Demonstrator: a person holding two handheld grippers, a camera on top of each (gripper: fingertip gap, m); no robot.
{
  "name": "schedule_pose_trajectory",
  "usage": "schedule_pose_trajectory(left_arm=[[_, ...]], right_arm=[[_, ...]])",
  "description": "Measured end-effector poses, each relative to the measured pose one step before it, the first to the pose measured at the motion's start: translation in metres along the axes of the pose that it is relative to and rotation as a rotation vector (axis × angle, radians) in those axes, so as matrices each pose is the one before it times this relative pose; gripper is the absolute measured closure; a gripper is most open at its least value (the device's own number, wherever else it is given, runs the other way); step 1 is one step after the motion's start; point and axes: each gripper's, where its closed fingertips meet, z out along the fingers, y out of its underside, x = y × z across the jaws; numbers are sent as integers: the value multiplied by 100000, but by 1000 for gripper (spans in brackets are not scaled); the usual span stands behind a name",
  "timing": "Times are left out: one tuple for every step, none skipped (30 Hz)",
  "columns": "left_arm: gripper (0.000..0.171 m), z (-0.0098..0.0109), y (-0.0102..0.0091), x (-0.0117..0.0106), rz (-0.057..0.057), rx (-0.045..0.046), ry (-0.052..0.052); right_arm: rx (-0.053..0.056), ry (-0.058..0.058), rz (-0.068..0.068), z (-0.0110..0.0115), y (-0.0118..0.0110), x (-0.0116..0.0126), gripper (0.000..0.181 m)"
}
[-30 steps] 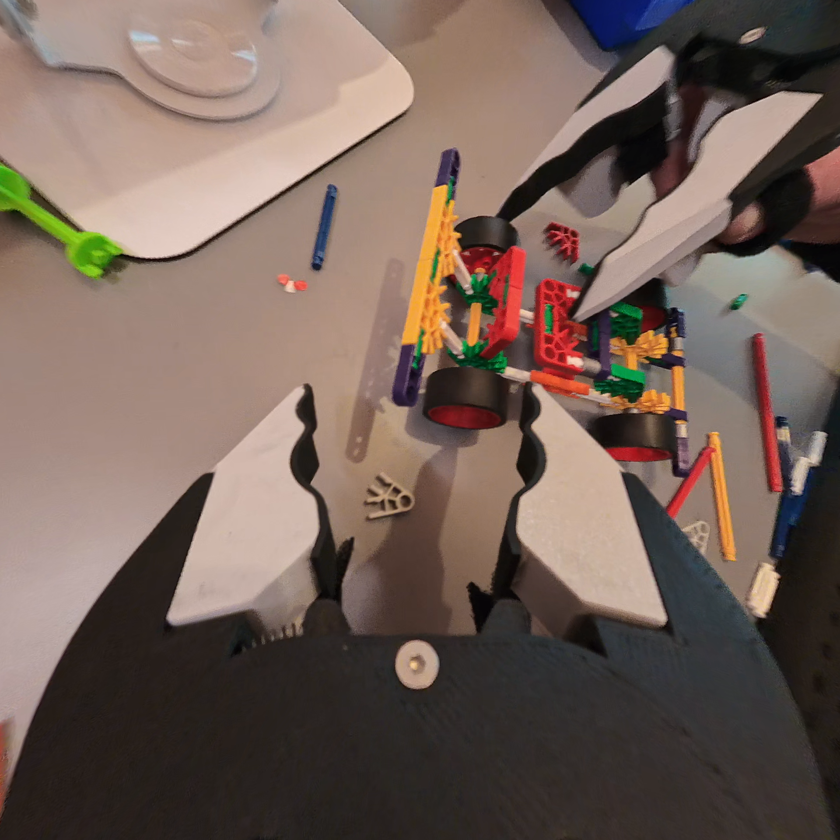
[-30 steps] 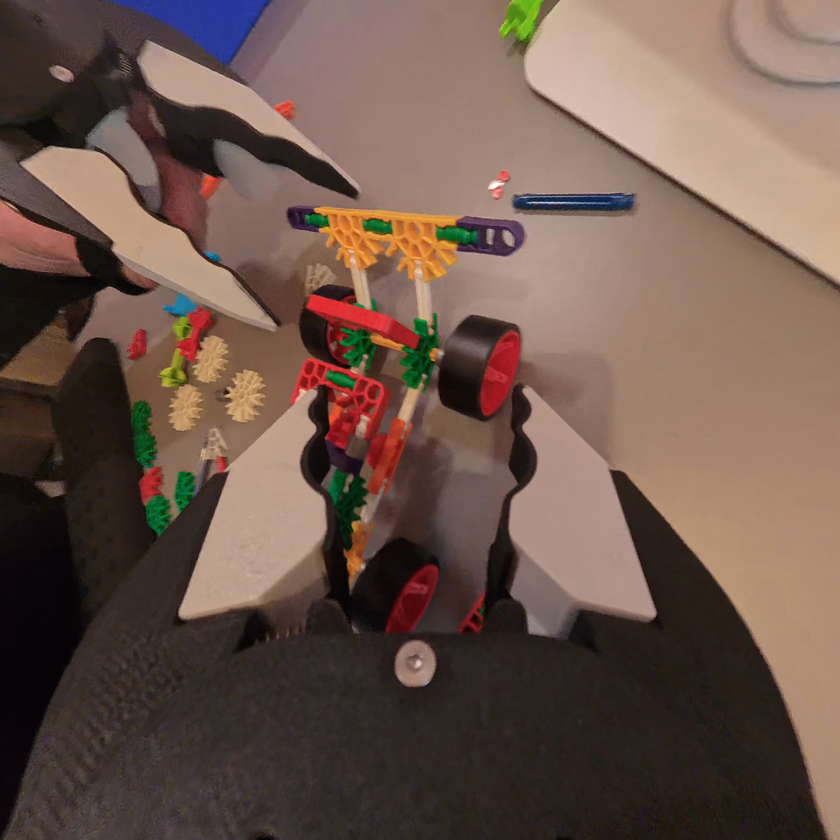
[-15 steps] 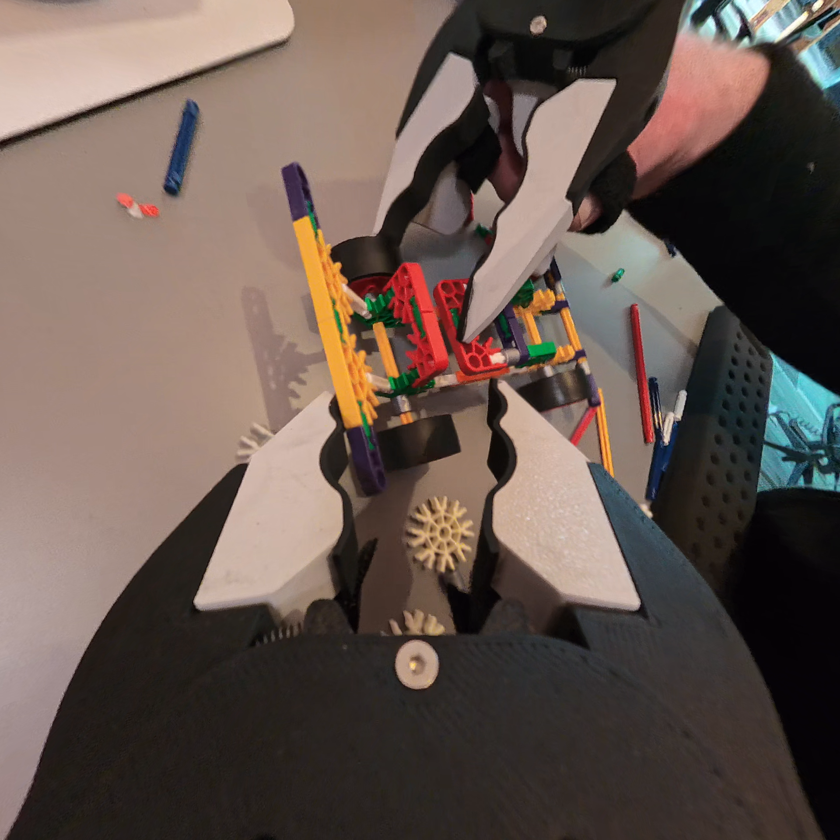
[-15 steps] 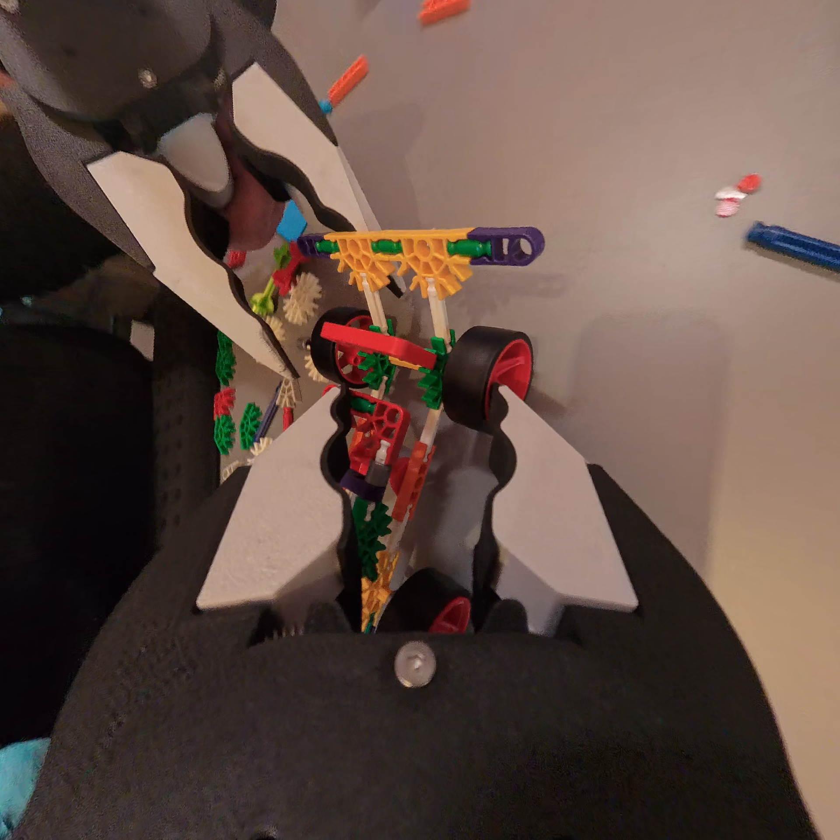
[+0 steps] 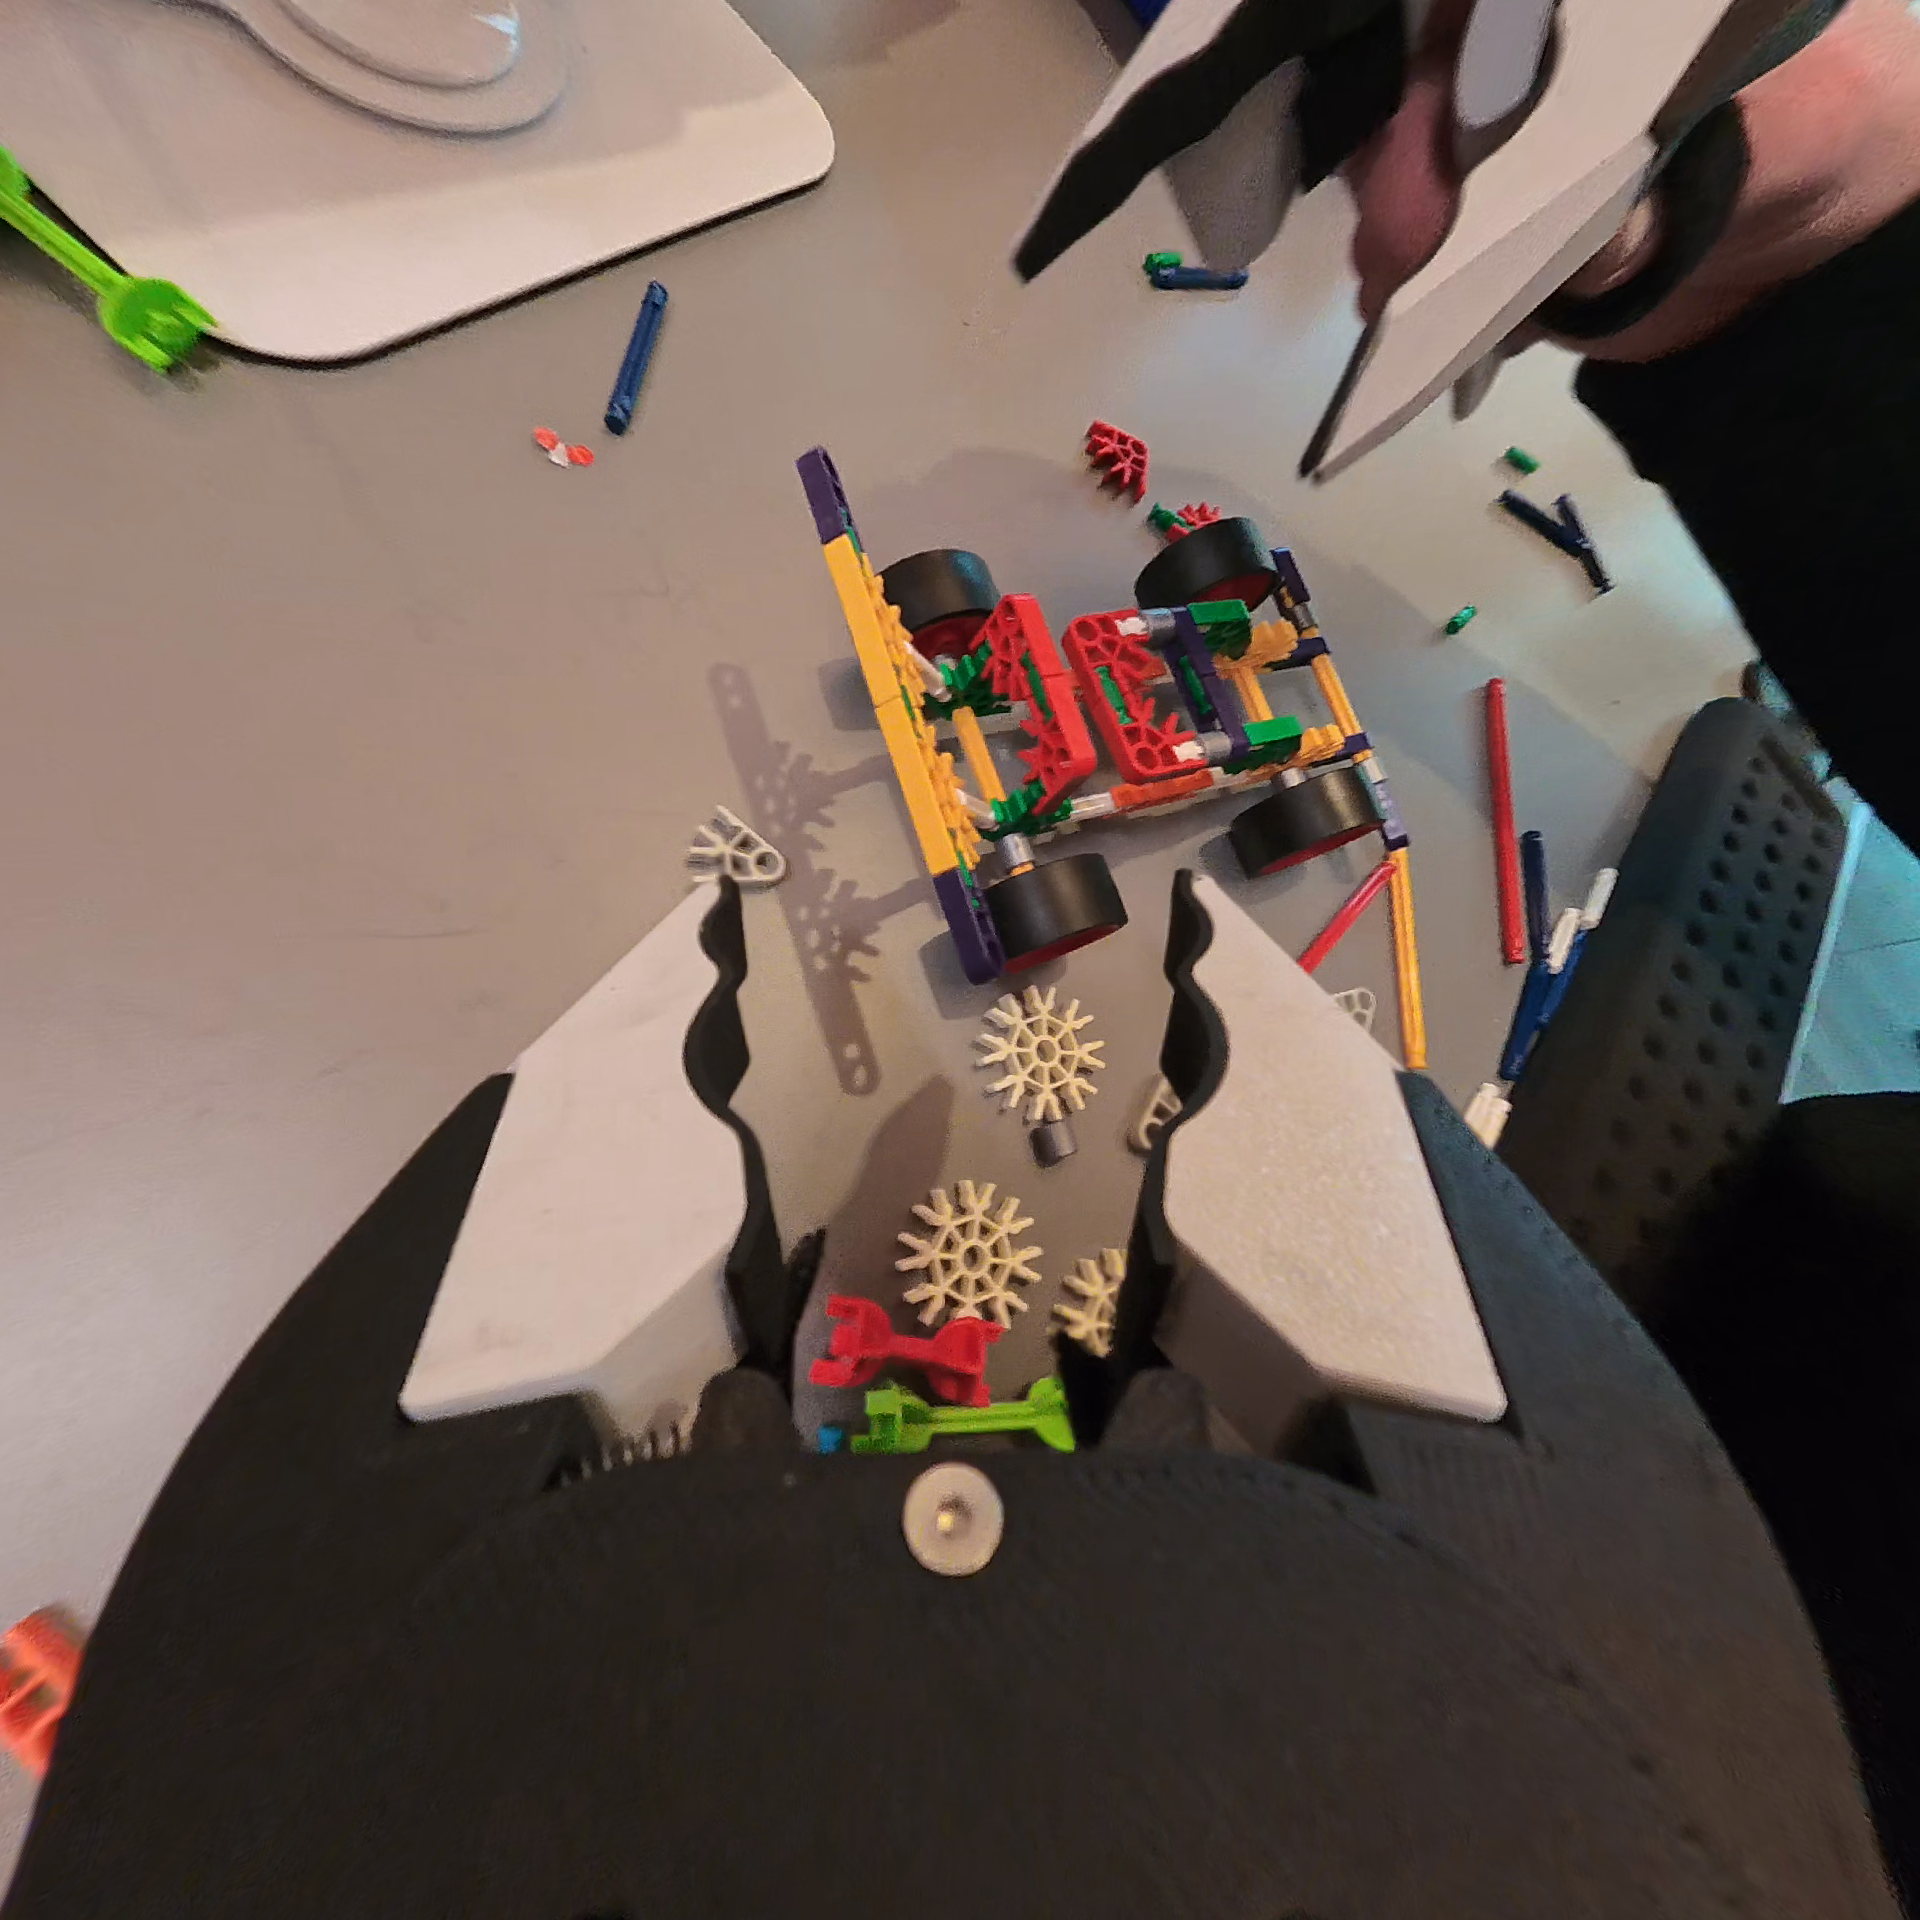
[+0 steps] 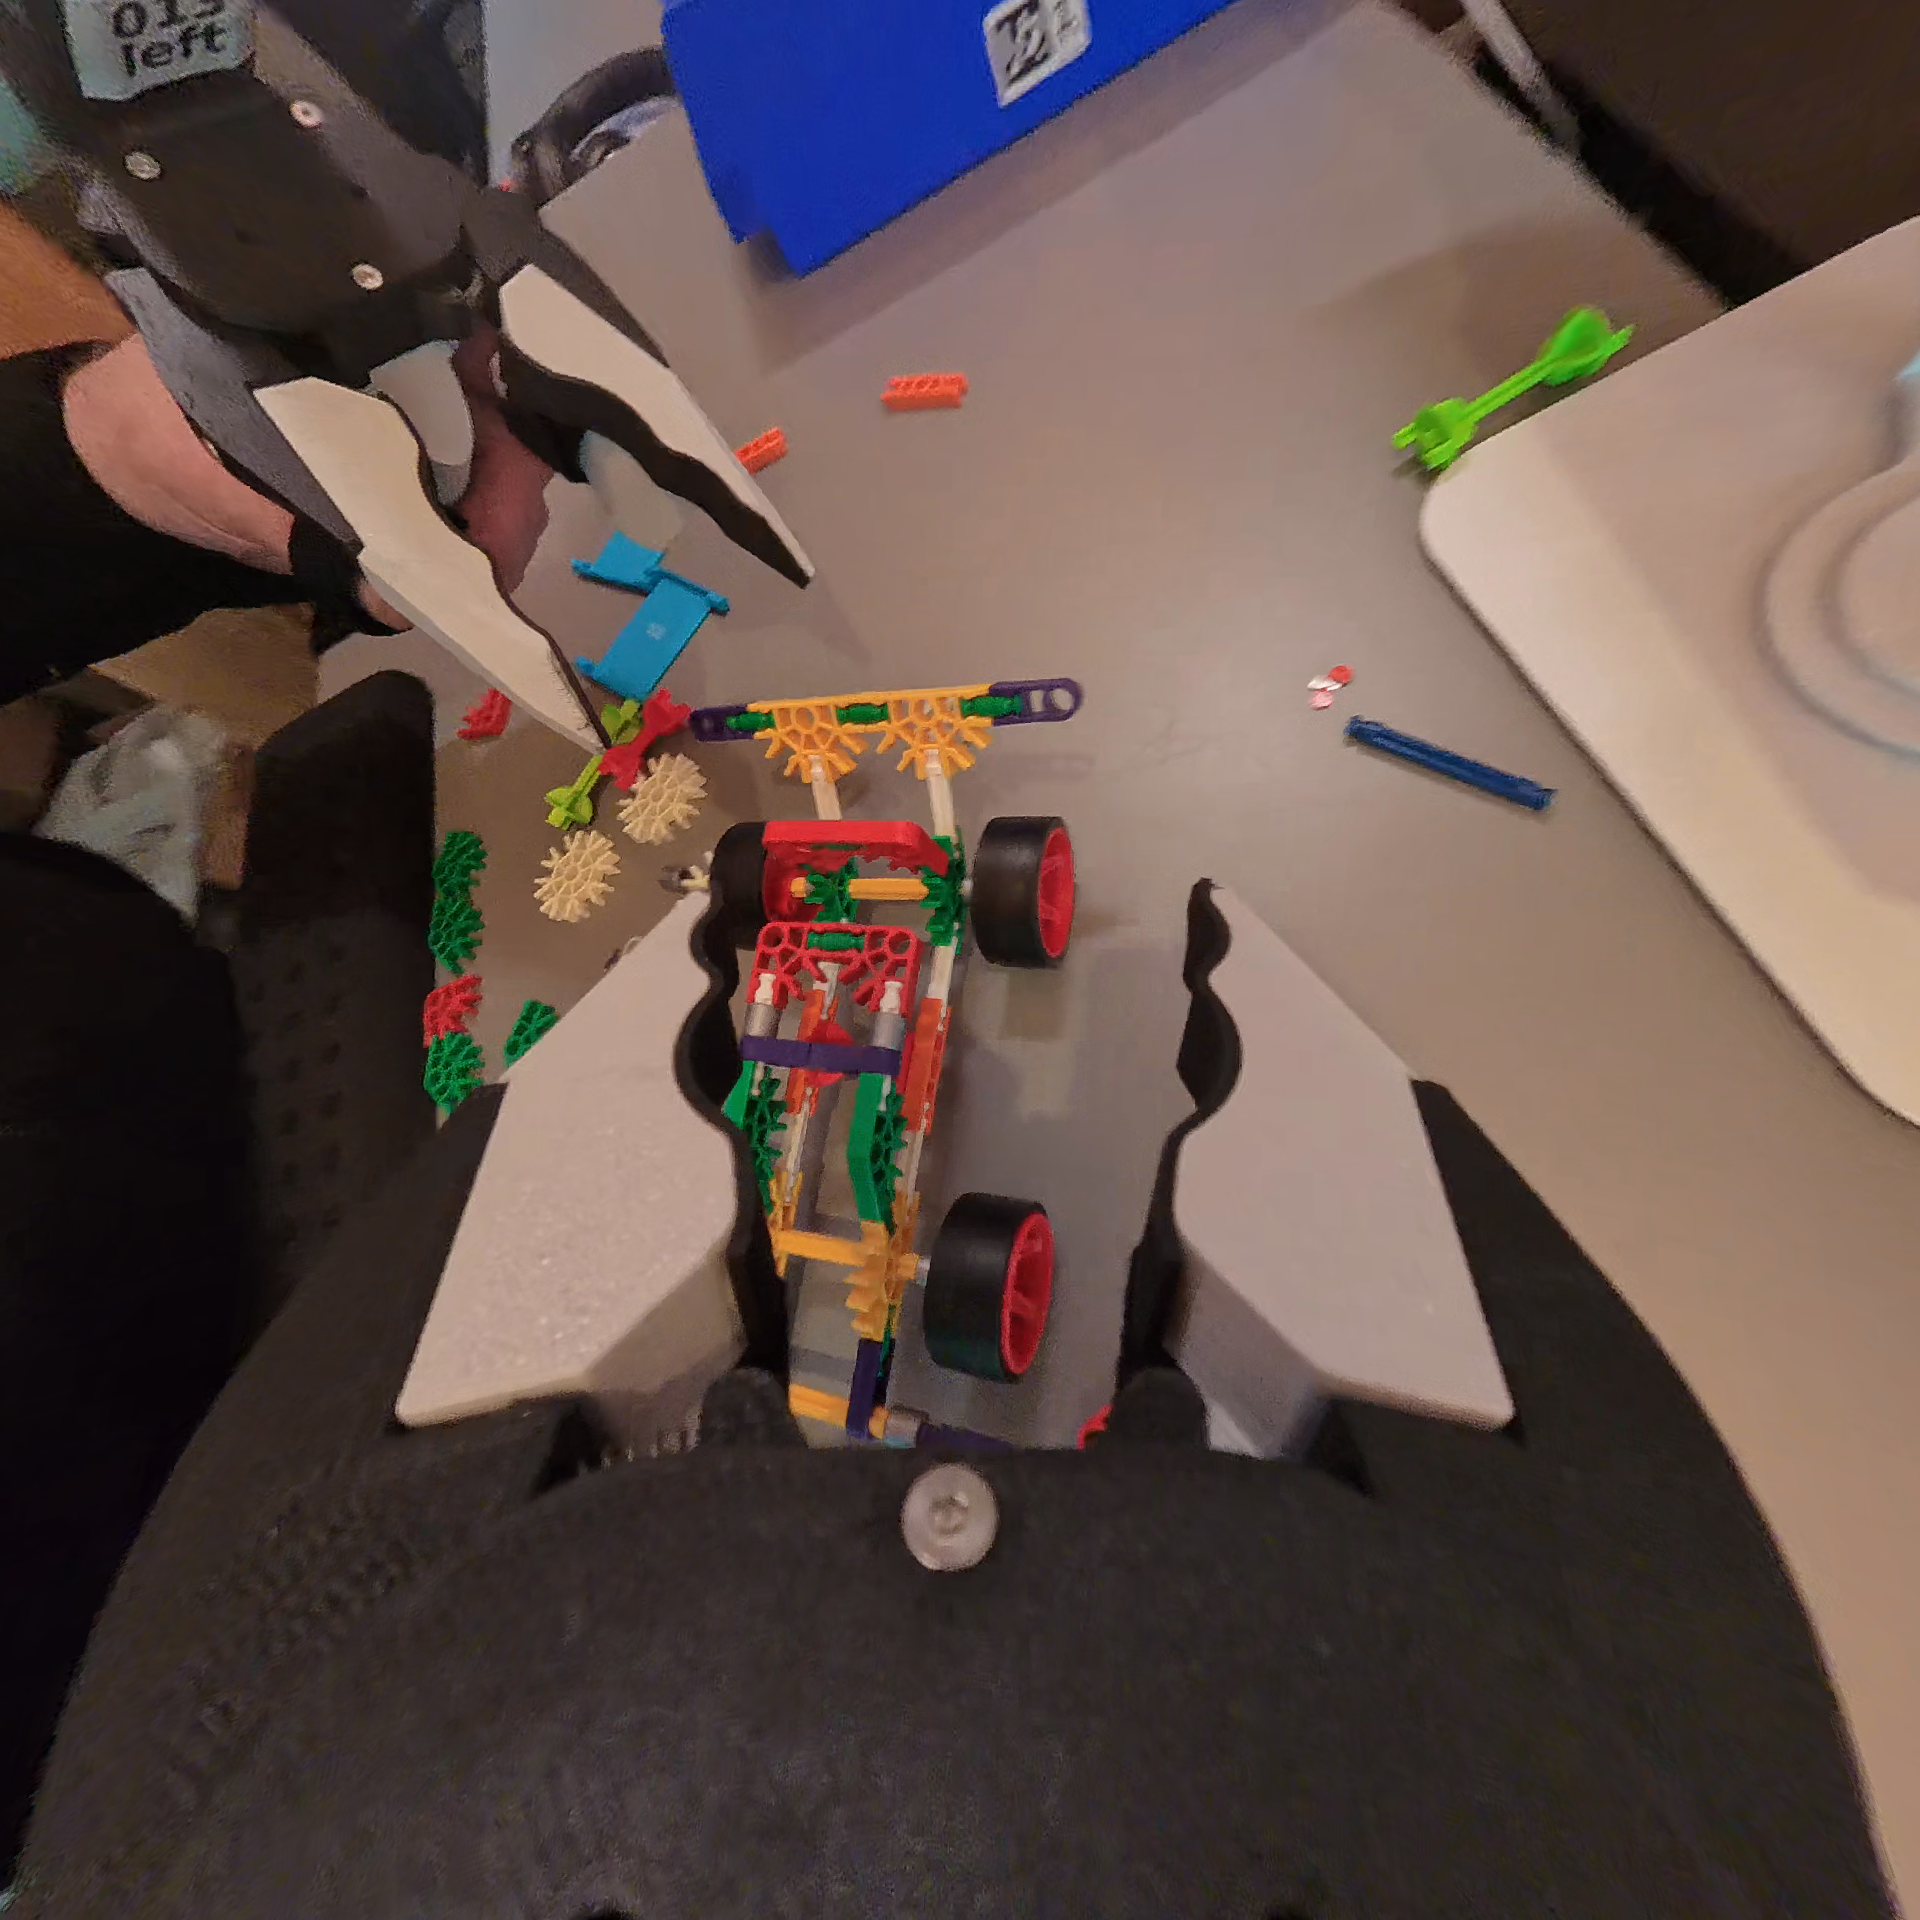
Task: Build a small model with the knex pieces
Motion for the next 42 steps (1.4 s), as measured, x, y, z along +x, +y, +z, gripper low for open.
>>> schedule_pose_trajectory(left_arm=[[94, -220, -303, -225, 1706, 793, -1767], [97, -251, -450, -211, 1880, 1135, -1496], [98, -268, -613, -253, 1937, 1532, -1416], [101, -233, -742, -298, 1782, 1390, -1166], [101, -209, -897, -354, 2467, 1286, -1429], [104, -141, -1117, -409, 3406, 1411, -1490], [108, -48, -1334, -460, 3900, 1493, -1667], [109, 89, -1560, -543, 3839, 1627, -2049], [109, 238, -1725, -548, 3478, 1552, -1850], [109, 414, -1778, -394, 3569, 1442, -668], [112, 577, -1747, -314, 4031, 1672, 0], [115, 724, -1639, -476, 4327, 1671, -686], [114, 879, -1319, -733, 4066, 239, -1823], [114, 961, -983, -1067, 3517, -1085, -3206], [114, 890, -1052, -949, 2890, 262, -2263], [115, 738, -1351, -712, 985, 2688, -719], [115, 686, -1373, -433, -196, 3000, 745], [116, 757, -1031, -376, 519, 1220, 395], [116, 759, -696, -605, 1462, -400, -1727], [116, 737, -691, -361, 1787, 390, -502], [116, 753, -583, -104, 1101, 612, 1128], [116, 816, -280, -160, 653, -372, 844], [114, 884, 1, -251, 444, -1582, 173], [113, 870, 141, -164, 931, -1812, 339], [113, 838, 308, -93, 1661, -2345, 238], [113, 822, 489, -44, 1967, -3181, 381], [110, 734, 532, -164, 1582, -3198, -510], [108, 628, 491, -150, 829, -2443, -490], [106, 473, 344, 26, -222, -1220, 477], [107, 63, -206, -25, 80, 2488, -205], [108, 48, 107, -125, -815, 272, -510], [114, -56, 15, -201, -901, 772, -927], [119, -41, 7, -164, -1138, 895, -715], [119, 1, -26, -6, -982, 1328, 290], [118, 4, 19, 24, -908, 1012, 462], [120, -14, 40, -65, -779, 258, -396], [121, -8, 29, -3, -379, -17, -262], [121, -2, -1, 3, -82, 202, -213], [120, 8, 11, -2, -5, 304, -111], [120, 14, 11, -4, -140, 207, -21], [120, -10, -6, -9, 89, -49, -144], [120, 2, -2, 23, 380, -333, -155]], right_arm=[[2488, 4149, -1292, -843, -318, 247, 106], [2735, 4580, -2064, -907, -395, 338, 111], [2982, 4604, -2343, -959, -528, 421, 117], [3420, 5478, -2220, -1035, -699, 678, 126], [3587, 5802, -2170, -1082, -830, 943, 134], [3302, 5742, -2024, -1052, -889, 1149, 139], [3046, 6639, -1037, -989, -928, 1518, 141], [2916, 6406, 398, -834, -966, 1715, 141], [3207, 3692, 821, -619, -1105, 1449, 140], [3221, 3125, 598, -430, -1178, 1375, 139], [1747, 5621, 214, -208, -1093, 1750, 140], [415, 6173, -213, 72, -932, 1804, 140], [-383, 4927, 1422, 345, -735, 1658, 140], [-1596, 2890, 4120, 580, -426, 1411, 142], [-2206, 1002, 5296, 687, -226, 1068, 141], [319, -927, 5678, 640, -430, 680, 140], [2226, -2058, 7125, 572, -508, 512, 143], [771, -1295, 6591, 554, -199, 562, 143], [-211, 498, 3887, 572, 25, 601, 142], [-418, -100, 2599, 641, 155, 371, 144], [-1539, -1426, 3390, 669, 394, 185, 144], [-1920, -556, 3257, 572, 476, 308, 147], [1046, -493, 1480, 335, 72, 146, 153], [3189, -1687, -385, 119, -200, -224, 168], [1799, -735, -930, 78, -28, -146, 174], [1038, -21, -723, 49, 46, -8, 180], [1531, -989, -107, -25, -19, -73, 181], [1344, -733, 779, -103, 36, 49, 181], [1376, -411, 1724, -178, 70, 150, 181], [1653, -556, 2961, -286, 106, 175, 181], [1988, -535, 3616, -381, 197, 186, 181], [2712, -832, 3715, -411, 228, 119, 181], [3302, -774, 3613, -386, 246, 136, 181], [3233, -175, 3766, -394, 351, 216, 181], [2938, -592, 4432, -485, 439, 184, 181], [2809, -1316, 5113, -531, 483, 135, 181], [2901, -1211, 5466, -483, 486, 153, 181], [3725, -878, 4997, -465, 432, 152, 181], [2527, -495, 3996, -391, 552, 166, 181], [-1872, -1042, 2605, -227, 989, 48, 181], [-3401, -867, 413, -270, 985, -91, 181], [-1307, 315, -2816, -572, 418, -204, 179]])
